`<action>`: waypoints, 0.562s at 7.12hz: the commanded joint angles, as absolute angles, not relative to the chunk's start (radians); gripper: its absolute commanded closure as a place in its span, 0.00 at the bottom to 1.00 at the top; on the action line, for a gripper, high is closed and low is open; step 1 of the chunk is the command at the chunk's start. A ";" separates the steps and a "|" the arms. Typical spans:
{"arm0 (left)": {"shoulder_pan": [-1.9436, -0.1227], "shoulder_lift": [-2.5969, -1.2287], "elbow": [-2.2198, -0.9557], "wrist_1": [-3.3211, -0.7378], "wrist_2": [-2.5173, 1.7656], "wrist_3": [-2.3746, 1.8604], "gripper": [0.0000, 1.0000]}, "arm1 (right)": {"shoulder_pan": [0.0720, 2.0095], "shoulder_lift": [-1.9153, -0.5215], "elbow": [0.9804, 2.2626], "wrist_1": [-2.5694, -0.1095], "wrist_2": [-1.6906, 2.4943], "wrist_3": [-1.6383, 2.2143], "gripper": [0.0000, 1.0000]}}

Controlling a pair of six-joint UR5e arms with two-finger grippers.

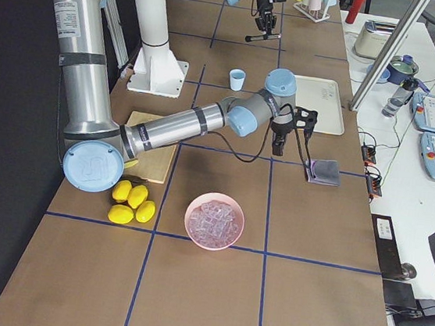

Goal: Mash ice and strawberries in cup
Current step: 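Carry the metal pestle over the blue cup and lower it in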

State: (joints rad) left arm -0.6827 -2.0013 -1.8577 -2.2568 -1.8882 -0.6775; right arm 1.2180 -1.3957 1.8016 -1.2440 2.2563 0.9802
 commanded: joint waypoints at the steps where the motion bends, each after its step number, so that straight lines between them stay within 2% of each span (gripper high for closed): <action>1: -0.513 -2.092 -1.881 -2.308 -1.584 -0.670 1.00 | 1.219 -1.404 1.798 -1.244 2.256 0.977 0.00; 4: -0.338 -2.097 -1.815 -2.614 -1.210 -0.500 0.99 | 1.220 -1.404 1.798 -1.244 2.258 0.979 0.00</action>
